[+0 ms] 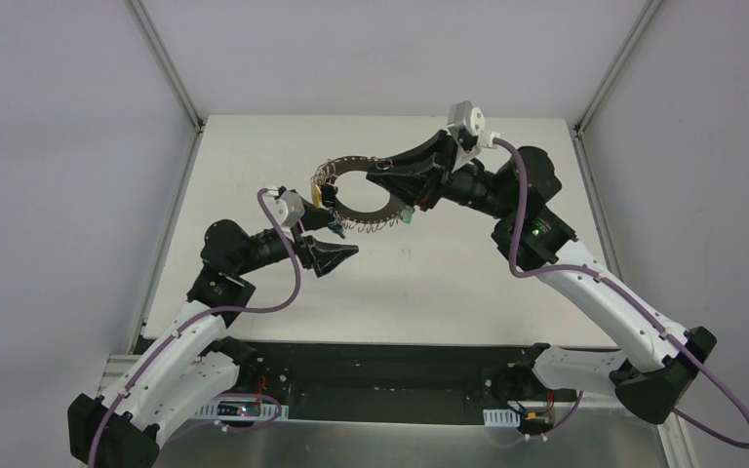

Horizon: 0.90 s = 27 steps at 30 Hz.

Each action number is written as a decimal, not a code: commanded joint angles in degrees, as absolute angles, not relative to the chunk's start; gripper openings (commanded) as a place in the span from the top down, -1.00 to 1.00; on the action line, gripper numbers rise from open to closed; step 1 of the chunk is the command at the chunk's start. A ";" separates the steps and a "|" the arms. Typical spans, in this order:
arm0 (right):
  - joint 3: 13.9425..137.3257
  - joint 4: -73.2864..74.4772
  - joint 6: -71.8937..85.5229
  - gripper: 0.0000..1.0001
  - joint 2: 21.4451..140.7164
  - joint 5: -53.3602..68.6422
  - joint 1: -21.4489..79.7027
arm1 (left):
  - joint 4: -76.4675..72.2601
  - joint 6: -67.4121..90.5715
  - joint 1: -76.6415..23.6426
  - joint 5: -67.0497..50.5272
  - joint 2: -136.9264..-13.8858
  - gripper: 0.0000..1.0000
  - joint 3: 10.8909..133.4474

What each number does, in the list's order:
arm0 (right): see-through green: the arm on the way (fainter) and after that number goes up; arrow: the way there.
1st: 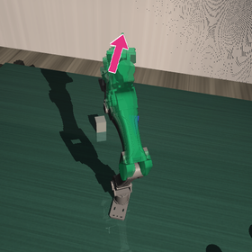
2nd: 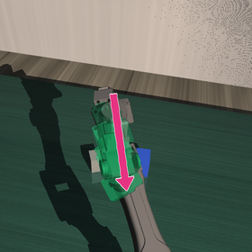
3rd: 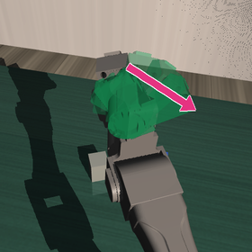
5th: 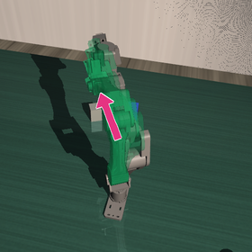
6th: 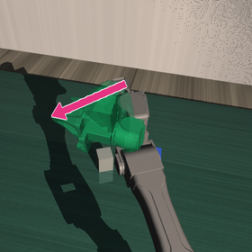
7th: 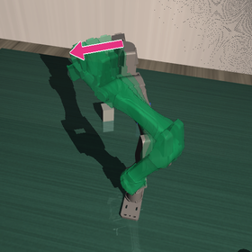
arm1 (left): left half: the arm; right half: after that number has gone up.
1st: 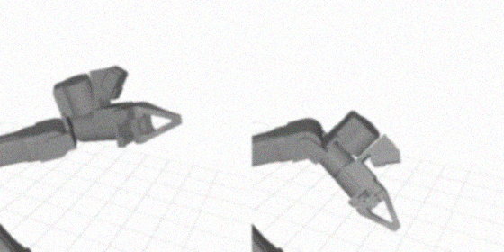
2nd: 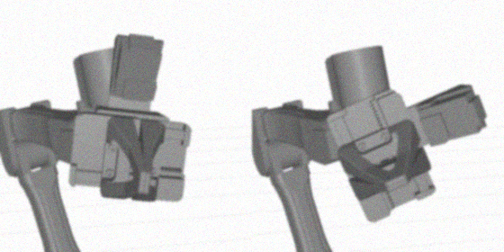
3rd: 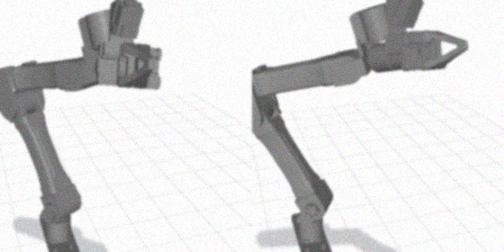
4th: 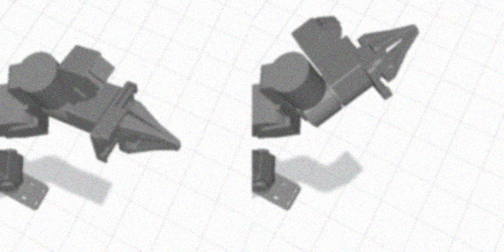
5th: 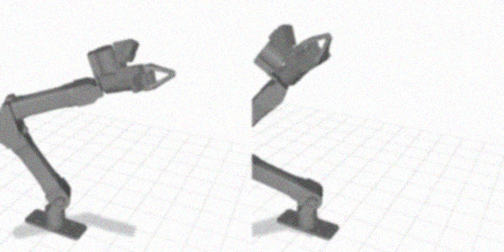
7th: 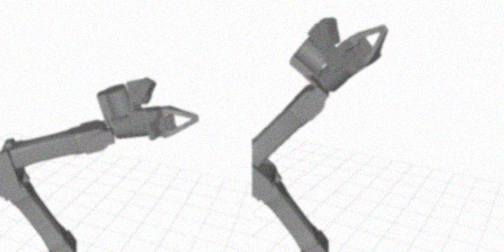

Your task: Remove the keys from the keyring

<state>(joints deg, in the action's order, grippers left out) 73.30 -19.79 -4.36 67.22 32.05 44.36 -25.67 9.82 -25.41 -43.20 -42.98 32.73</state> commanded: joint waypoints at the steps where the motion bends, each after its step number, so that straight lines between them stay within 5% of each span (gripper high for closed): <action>1: 72.74 -26.63 -2.46 1.00 66.84 32.77 45.05 | -33.23 11.62 -24.96 -46.53 -42.42 -0.48 32.12; 7: 70.18 -26.98 -3.05 1.00 66.31 31.06 45.26 | -34.88 12.38 -24.96 -48.63 -42.27 -0.27 31.95; 12: 69.74 -26.98 -3.50 1.00 65.95 30.49 45.26 | -34.04 12.16 -24.91 -49.24 -42.69 0.68 32.55; 15: 69.72 -26.86 -4.09 1.00 65.54 30.17 45.24 | -33.33 12.11 -24.92 -49.02 -42.85 0.66 32.73; 19: 69.99 -26.48 -5.05 1.00 65.09 29.38 45.22 | -32.62 12.30 -24.87 -48.69 -43.40 0.31 33.01; 27: 70.83 -26.37 -4.75 1.00 65.04 30.06 45.24 | -31.79 12.24 -24.87 -48.91 -44.00 0.29 33.40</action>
<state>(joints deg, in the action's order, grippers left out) 68.64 -20.58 -4.25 67.24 30.24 44.95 -30.11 12.64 -25.41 -47.53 -44.16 31.88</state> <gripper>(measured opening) 0.231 0.357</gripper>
